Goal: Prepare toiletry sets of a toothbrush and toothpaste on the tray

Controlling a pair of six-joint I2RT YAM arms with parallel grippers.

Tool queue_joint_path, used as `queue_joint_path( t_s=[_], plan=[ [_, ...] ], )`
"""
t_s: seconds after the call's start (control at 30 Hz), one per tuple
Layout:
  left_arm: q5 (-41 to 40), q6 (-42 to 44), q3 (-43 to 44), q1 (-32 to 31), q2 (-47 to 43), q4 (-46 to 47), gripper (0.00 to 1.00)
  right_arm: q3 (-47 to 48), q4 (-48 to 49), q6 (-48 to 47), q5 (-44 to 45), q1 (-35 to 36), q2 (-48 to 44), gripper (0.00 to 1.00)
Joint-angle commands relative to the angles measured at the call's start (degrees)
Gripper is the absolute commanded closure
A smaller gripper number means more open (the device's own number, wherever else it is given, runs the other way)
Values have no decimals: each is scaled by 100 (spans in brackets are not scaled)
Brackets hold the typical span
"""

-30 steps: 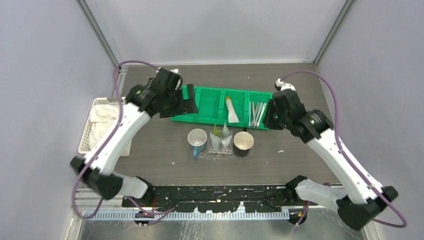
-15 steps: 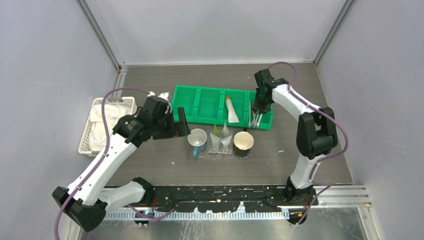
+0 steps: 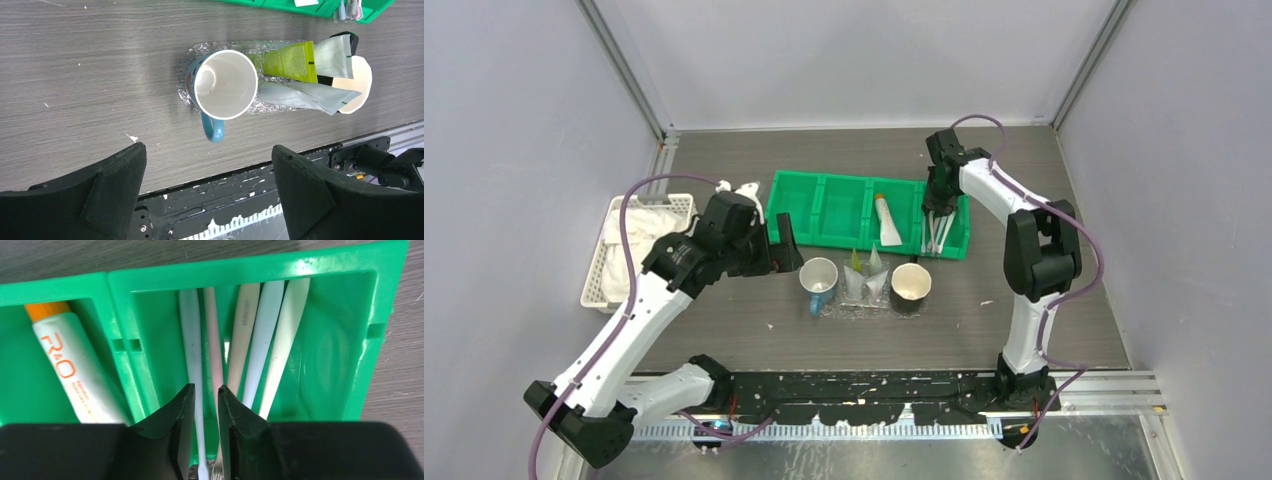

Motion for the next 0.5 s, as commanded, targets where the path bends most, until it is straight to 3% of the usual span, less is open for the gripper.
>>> queue_joint_path(
  t_s=[0.0,0.23,0.47],
  plan=[
    [56,53,176,17,80,192,4,-124,185,-97,-14,-2,47,70],
    [56,-11,171,17,247,342,5,-133,230,-59,-225,-19,329,70],
    [294,-51,148,17,365,461,6,-623,433,-37,-225,-15,47,70]
  ],
)
